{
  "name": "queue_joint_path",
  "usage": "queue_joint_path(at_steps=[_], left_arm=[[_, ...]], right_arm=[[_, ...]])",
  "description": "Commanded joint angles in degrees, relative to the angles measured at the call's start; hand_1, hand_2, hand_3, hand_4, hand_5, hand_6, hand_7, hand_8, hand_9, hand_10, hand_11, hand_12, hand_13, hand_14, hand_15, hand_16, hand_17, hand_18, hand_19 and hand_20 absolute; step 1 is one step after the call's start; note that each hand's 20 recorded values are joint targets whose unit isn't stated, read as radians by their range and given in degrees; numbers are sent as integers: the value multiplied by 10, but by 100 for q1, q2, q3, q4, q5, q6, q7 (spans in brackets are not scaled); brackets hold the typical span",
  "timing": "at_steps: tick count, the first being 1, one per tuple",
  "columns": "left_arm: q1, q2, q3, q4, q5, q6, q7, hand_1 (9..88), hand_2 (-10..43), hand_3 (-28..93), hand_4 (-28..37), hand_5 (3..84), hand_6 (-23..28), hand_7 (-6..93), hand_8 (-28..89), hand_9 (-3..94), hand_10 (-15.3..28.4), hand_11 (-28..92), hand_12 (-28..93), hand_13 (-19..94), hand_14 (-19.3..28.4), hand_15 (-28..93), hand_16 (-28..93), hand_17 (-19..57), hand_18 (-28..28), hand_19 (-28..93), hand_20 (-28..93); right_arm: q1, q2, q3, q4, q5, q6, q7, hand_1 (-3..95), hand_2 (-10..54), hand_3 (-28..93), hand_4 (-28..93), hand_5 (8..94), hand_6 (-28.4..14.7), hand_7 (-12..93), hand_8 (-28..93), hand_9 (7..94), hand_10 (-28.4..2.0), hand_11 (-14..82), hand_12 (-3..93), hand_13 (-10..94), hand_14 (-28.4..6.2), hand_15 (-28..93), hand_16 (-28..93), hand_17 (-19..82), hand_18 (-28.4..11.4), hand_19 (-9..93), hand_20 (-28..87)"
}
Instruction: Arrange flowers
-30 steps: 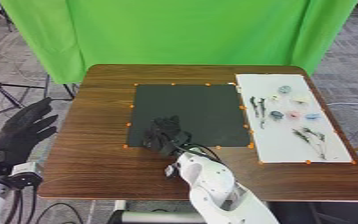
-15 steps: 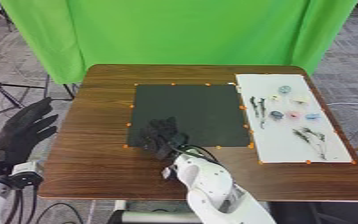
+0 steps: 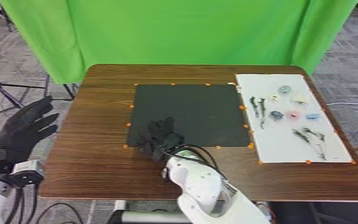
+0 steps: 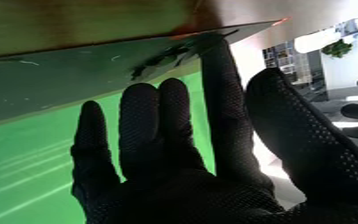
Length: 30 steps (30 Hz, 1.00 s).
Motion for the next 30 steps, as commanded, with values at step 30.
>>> queue_joint_path(at_steps=[30], left_arm=[[175,-139,-83,-56,18,47,56,230,-73,708,-283,223,10,225,-107,176,85,148,190,148,114,218,39,-89,187,391,70]], right_arm=[[-53,594,505,-382,861,1516,-228,126,155,932,-23,577,9,279,-154,303,-189,669,551,272,-180,878,311,-26,-217,542,387]])
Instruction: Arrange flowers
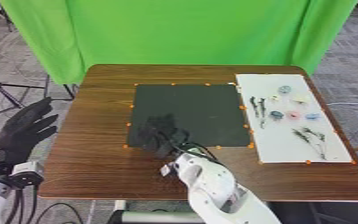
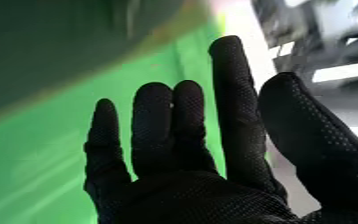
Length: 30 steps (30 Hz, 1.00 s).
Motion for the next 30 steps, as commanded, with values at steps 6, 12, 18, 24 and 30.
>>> queue_joint_path(at_steps=[6,12,18,24,30], left_arm=[[167,-121,-70,-70,21,48,59,230,-73,708,-283,224,10,225,-107,175,84,148,189,148,114,218,39,-89,187,391,70],[184,-145,-85,-80,80,37,47,230,-73,707,-283,224,10,224,-107,175,85,149,190,147,114,219,40,-89,187,392,70],[244,-190,-124,-90,84,34,77,230,-73,708,-283,224,10,224,-107,175,85,149,189,148,114,218,39,-89,187,391,70],[268,-206,-149,-86,92,13,102,230,-74,709,-283,223,10,224,-107,175,85,150,190,148,114,219,39,-89,187,391,70],[301,-239,-166,-110,95,30,116,230,-75,709,-283,223,10,224,-106,175,85,150,189,148,114,218,39,-89,187,392,70]], right_arm=[[19,628,409,-127,-387,33,262,126,158,932,-2,645,2,321,-158,317,-187,665,546,285,-180,878,308,-25,-218,539,386],[-131,958,992,-193,-289,242,822,141,129,931,-110,559,-7,363,-167,324,-188,648,536,287,-176,861,302,-22,-217,540,383],[-382,1489,1702,-227,-343,956,1461,202,-14,856,-262,485,-18,390,-169,346,-172,569,404,326,-150,786,219,13,-215,558,381],[-856,2012,2517,-259,-608,1401,1846,399,-95,713,-283,551,9,446,-186,553,-112,581,349,543,-108,822,242,143,-180,638,393],[-1309,2369,3233,-369,-714,1142,2438,665,-95,15,-130,591,17,440,-139,600,-104,588,401,586,-85,816,296,176,-150,645,421]])
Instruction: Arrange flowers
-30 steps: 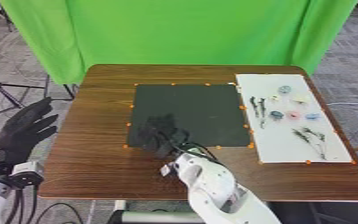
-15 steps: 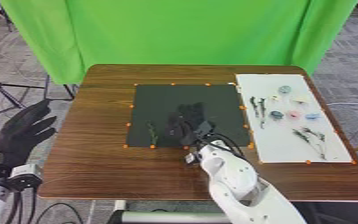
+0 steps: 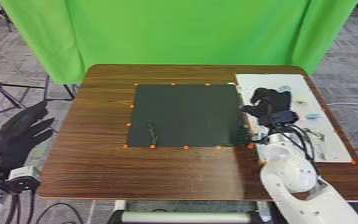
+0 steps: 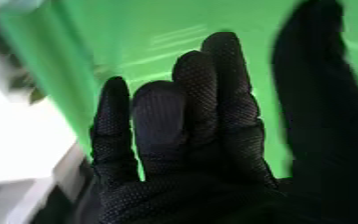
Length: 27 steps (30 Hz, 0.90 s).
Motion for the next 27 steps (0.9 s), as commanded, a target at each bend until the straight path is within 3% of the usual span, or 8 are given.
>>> queue_joint_path(at_steps=[1,4,6,8,11,12,18,27], left_arm=[[141,-100,-65,-72,32,31,41,230,-75,709,-283,223,10,224,-106,175,85,150,189,148,114,218,39,-89,187,392,70],[154,-119,-74,-85,30,45,45,230,-75,709,-283,223,10,225,-107,175,85,150,189,148,114,218,40,-89,187,392,70],[164,-131,-78,-95,32,55,41,231,-74,708,-283,223,10,225,-107,175,85,150,189,148,114,219,40,-89,187,392,70],[158,-138,-74,-94,28,57,41,231,-74,709,-283,223,10,224,-107,175,85,150,189,148,114,219,39,-89,187,392,70],[136,-139,-73,-94,26,47,27,231,-74,708,-283,223,10,225,-107,175,85,150,189,148,114,219,39,-89,187,392,70],[136,-139,-71,-93,28,48,29,231,-75,708,-283,223,10,225,-107,175,85,150,189,148,114,218,39,-89,187,392,70],[128,-147,-85,-99,27,58,39,231,-74,708,-283,223,10,224,-107,175,85,150,189,148,114,219,39,-89,187,391,69],[111,-150,-88,-101,24,59,28,231,-73,707,-283,223,10,224,-107,175,85,149,188,148,114,219,39,-89,187,391,70]], right_arm=[[-593,620,898,-114,-211,-431,786,660,-95,-60,-92,592,16,440,-148,598,-104,590,417,583,-85,815,303,176,-147,638,432],[-823,702,1239,-146,-171,-691,925,640,-95,-212,-36,581,6,461,-152,580,-107,607,461,557,-92,828,324,169,-144,632,444],[-934,737,1394,-162,-243,-977,1056,612,-95,-179,-32,568,1,487,-166,565,-109,622,463,550,-99,829,318,167,-155,640,440],[-1046,761,1535,-213,-166,-1205,1159,586,-95,108,-194,553,-4,514,-189,557,-115,633,448,548,-108,829,299,164,-178,664,413],[-1219,813,1728,-313,-100,-1591,1194,490,-95,436,-278,532,-9,515,-195,536,-123,634,444,534,-114,827,293,154,-184,666,397],[-1285,844,1787,-345,-73,-1666,1189,476,-95,470,-282,529,-10,513,-196,533,-124,633,443,531,-116,827,292,152,-184,665,396],[-1548,1011,2091,-483,181,-2191,1153,472,-95,415,-283,516,-16,499,-193,509,-140,623,444,505,-121,820,288,135,-188,648,395],[-1830,1002,2423,-656,485,-2671,1073,370,-95,508,-283,513,-20,481,-185,502,-148,612,438,495,-125,809,282,124,-191,633,396]])
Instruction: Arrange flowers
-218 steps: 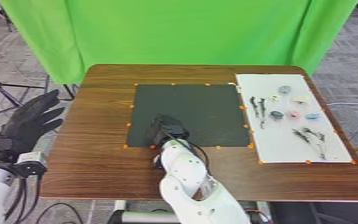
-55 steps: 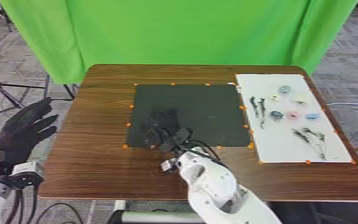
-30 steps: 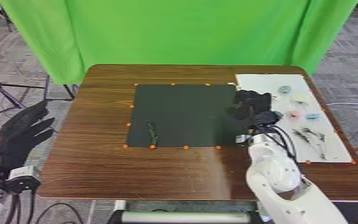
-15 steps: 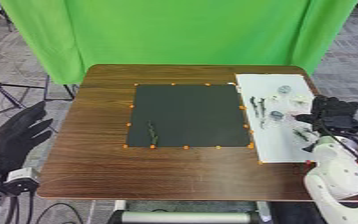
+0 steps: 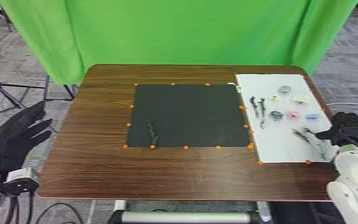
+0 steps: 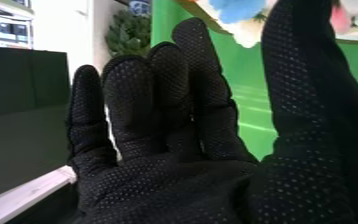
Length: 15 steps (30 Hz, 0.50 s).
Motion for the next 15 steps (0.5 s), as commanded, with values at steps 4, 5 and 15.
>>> queue_joint_path(at_steps=[4,5,15], left_arm=[[20,-43,-27,-35,16,49,-9,231,-73,707,-283,223,10,224,-107,175,85,147,189,148,114,219,39,-89,187,392,70],[22,-40,-24,-35,14,55,-7,231,-73,707,-283,223,10,224,-107,175,85,148,189,148,114,219,39,-89,187,392,70],[12,-23,3,-13,16,23,-9,230,-73,709,-283,224,11,224,-107,176,85,150,189,148,115,219,40,-89,187,393,69]], right_arm=[[-343,18,293,-211,295,-489,-113,332,-95,558,-283,516,-20,479,-184,504,-148,611,430,497,-123,806,279,123,-192,627,393],[-362,-4,301,-221,284,-501,-147,337,-95,546,-283,518,-20,478,-184,504,-148,609,429,497,-123,805,279,122,-192,627,393],[-493,-84,275,-243,387,-821,-142,273,-95,640,-283,522,-19,475,-183,508,-147,603,429,499,-123,800,279,123,-192,626,389]])
